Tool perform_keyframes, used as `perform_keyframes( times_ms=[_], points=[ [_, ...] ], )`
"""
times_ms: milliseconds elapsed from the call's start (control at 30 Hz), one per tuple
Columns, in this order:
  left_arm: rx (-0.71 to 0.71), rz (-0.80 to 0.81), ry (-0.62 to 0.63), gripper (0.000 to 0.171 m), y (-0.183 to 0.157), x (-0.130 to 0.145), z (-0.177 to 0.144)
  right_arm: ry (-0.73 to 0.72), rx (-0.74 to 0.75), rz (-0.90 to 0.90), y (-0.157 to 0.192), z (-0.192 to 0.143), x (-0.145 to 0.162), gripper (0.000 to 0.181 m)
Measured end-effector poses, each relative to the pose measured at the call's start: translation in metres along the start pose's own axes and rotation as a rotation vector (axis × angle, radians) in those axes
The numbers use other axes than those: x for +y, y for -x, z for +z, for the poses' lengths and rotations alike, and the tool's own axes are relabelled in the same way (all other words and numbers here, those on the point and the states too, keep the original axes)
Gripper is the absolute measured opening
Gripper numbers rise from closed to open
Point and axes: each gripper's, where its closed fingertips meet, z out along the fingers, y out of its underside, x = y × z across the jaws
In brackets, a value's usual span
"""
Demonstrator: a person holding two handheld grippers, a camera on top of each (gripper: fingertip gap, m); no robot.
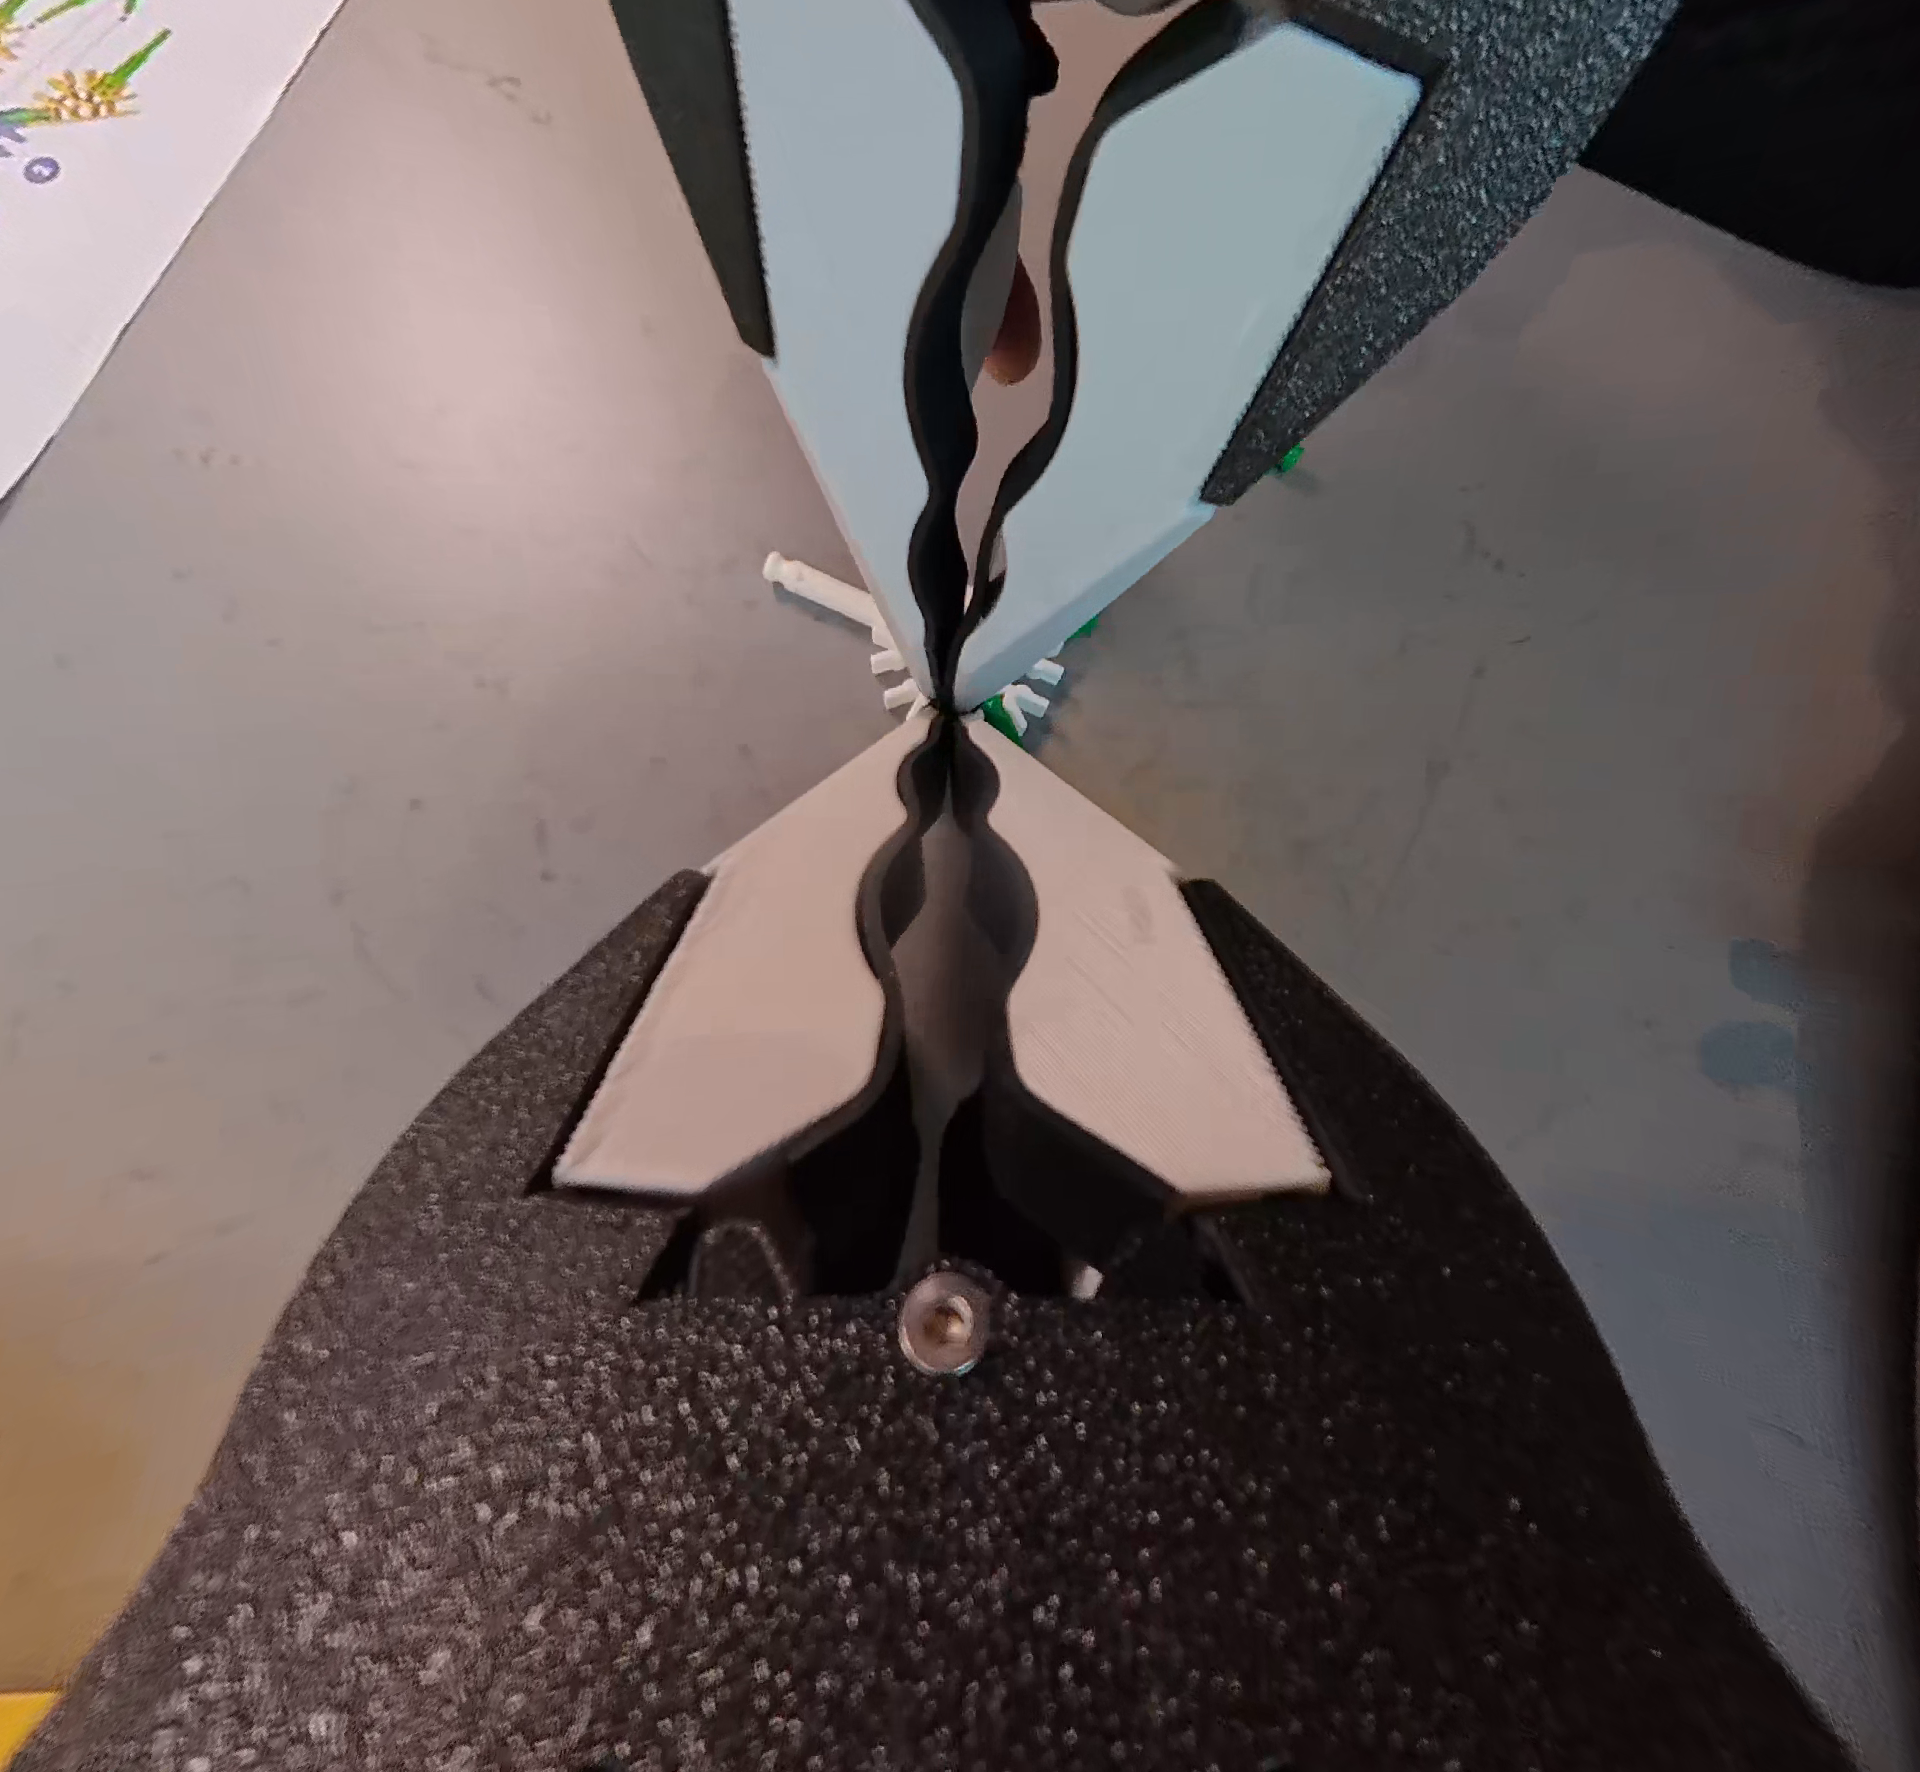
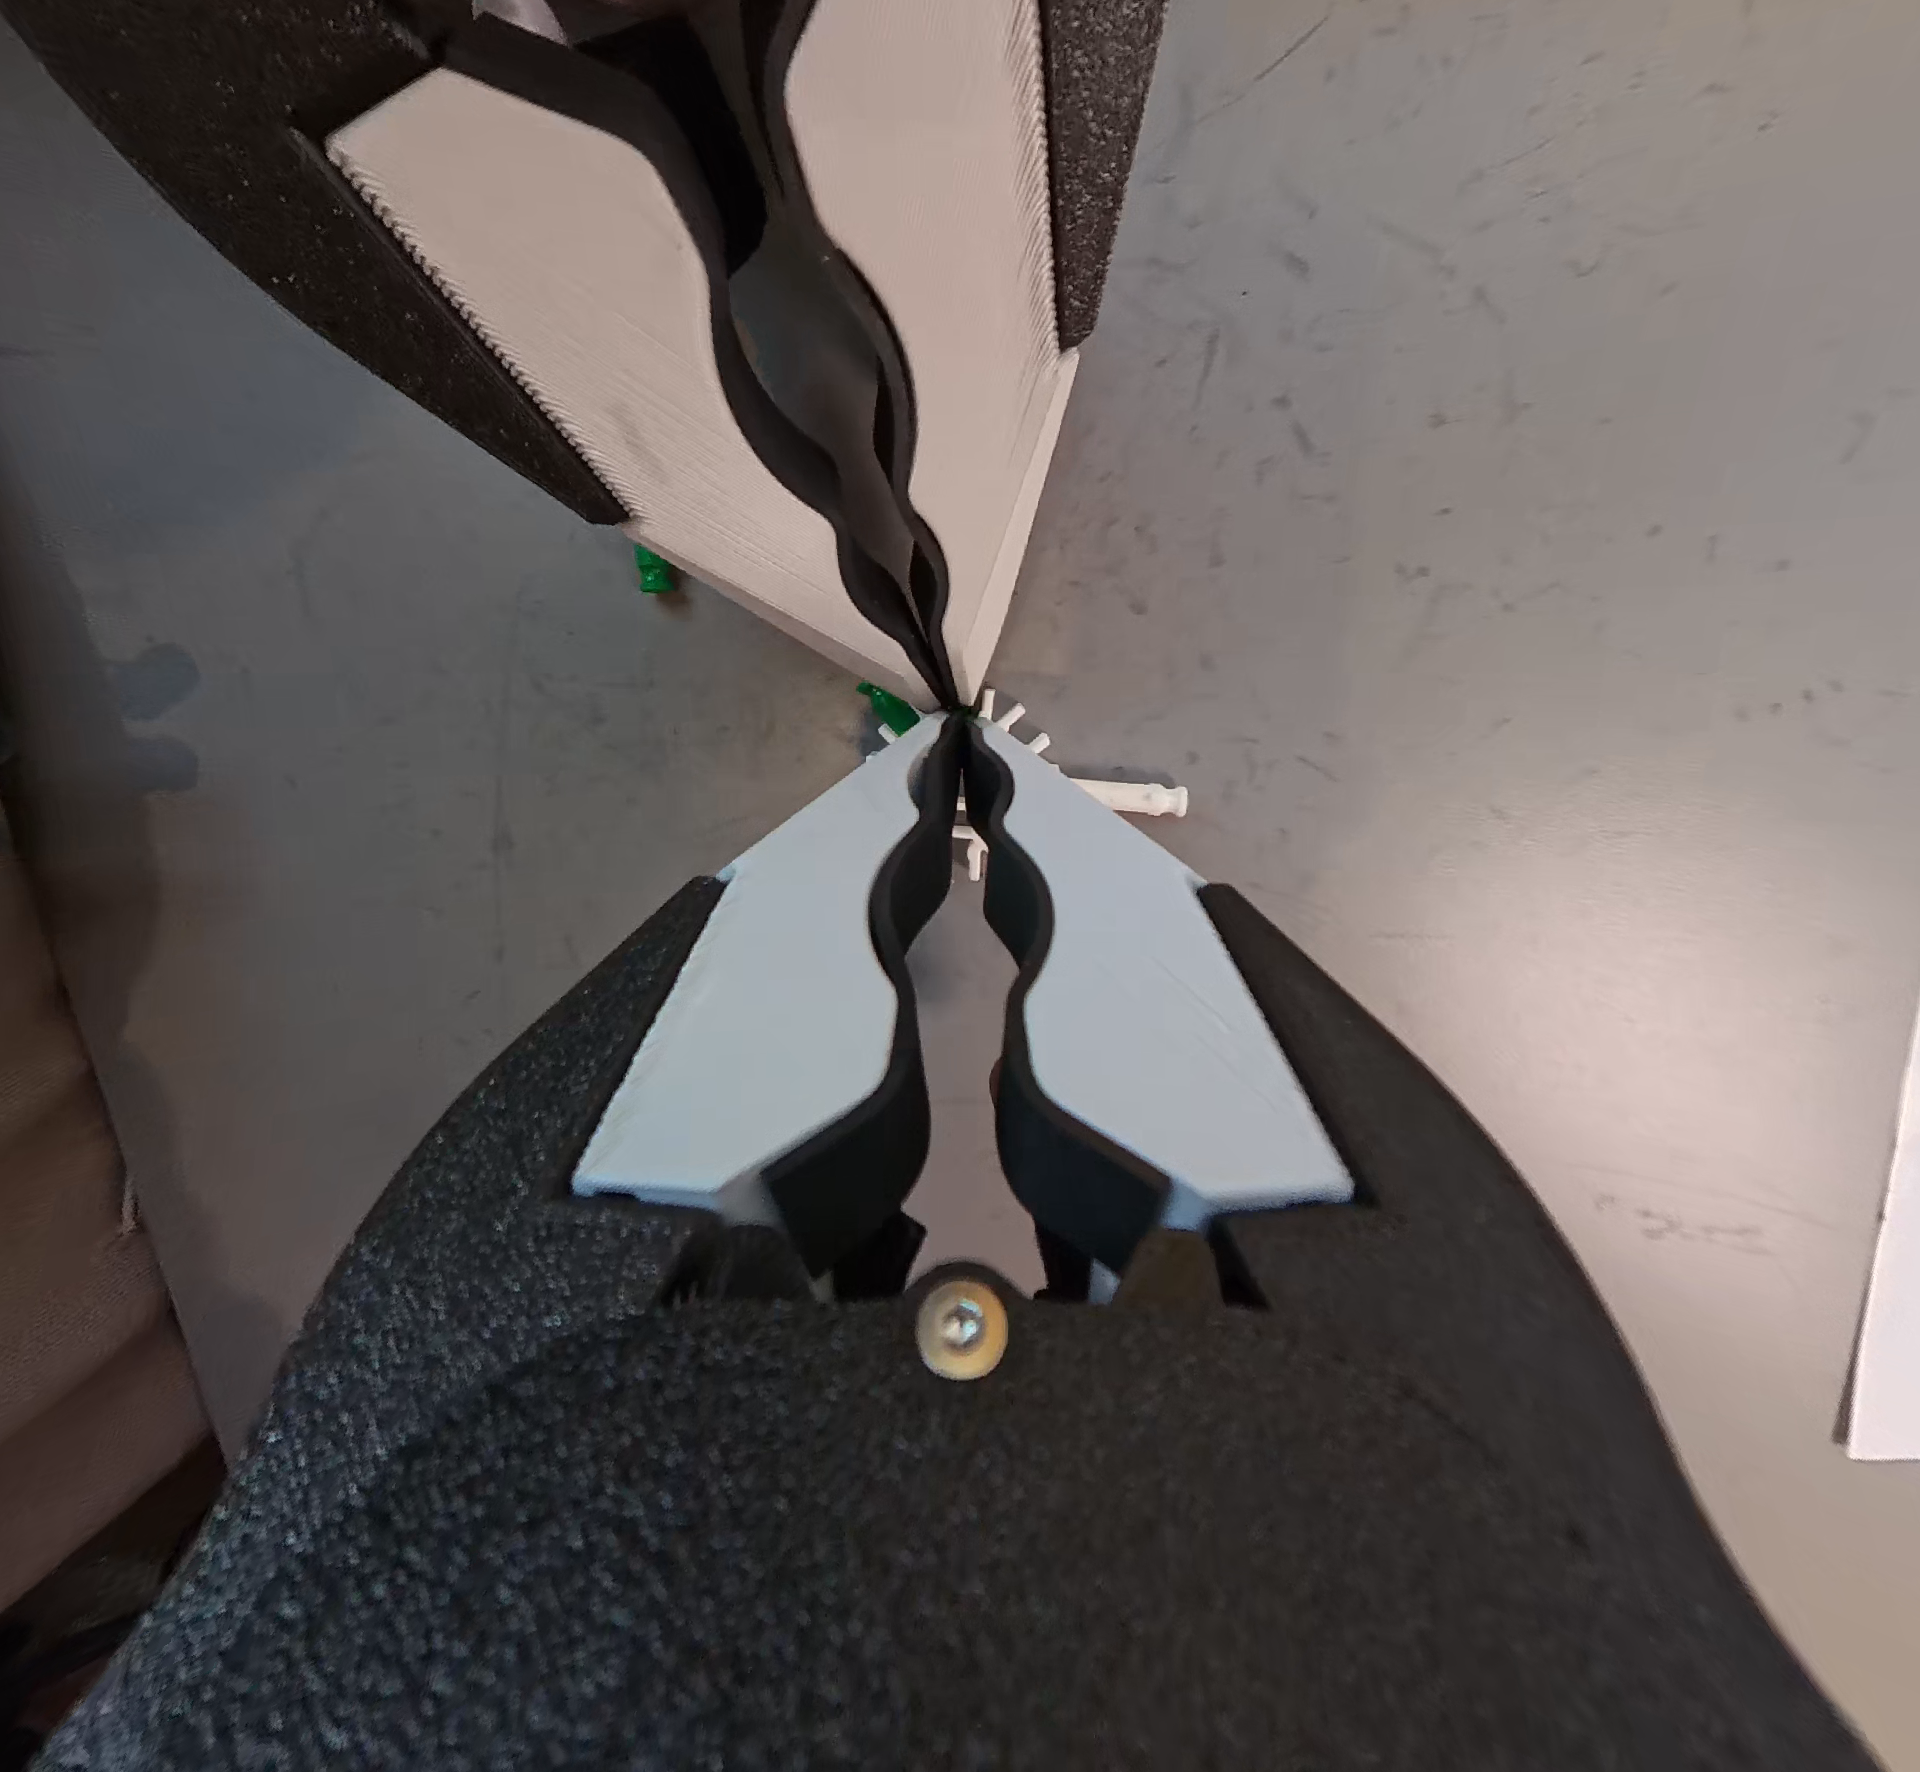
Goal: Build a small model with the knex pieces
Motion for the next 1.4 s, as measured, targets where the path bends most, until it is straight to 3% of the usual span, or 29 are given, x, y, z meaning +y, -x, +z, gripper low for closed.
perform_keyframes(
  times_ms=[267, 400, 467, 633, 767, 933, 1233, 1400],
  points=[
    [0.202, -0.2, 0.076, 0.0, -0.001, -0.001, 0.0, 0.006, -0.058, 0.007, 0.0, 0.0, 0.0, 0.0],
    [0.17, -0.119, 0.076, 0.0, -0.001, 0.0, -0.002, -0.04, -0.056, 0.011, -0.001, 0.0, -0.001, 0.0],
    [0.178, -0.154, 0.067, 0.0, 0.002, 0.001, -0.008, -0.092, -0.055, 0.032, 0.0, 0.0, -0.002, 0.0],
    [0.138, -0.14, -0.044, 0.0, 0.007, -0.009, -0.02, -0.146, -0.028, 0.013, 0.0, -0.001, -0.001, 0.0],
    [0.136, -0.091, 0.03, 0.0, -0.001, 0.002, -0.004, -0.151, 0.0, -0.042, -0.002, -0.003, -0.001, 0.001],
    [0.135, -0.094, 0.002, 0.0, -0.002, -0.001, -0.006, -0.24, 0.016, -0.002, -0.01, -0.028, -0.006, 0.002],
    [0.093, -0.081, -0.016, 0.014, 0.006, 0.005, -0.01, -0.209, 0.032, 0.121, 0.009, -0.018, 0.033, 0.038],
    [0.093, -0.034, 0.015, 0.008, 0.0, 0.009, -0.007, -0.217, 0.129, 0.098, 0.002, -0.009, 0.031, 0.025]
  ],
)
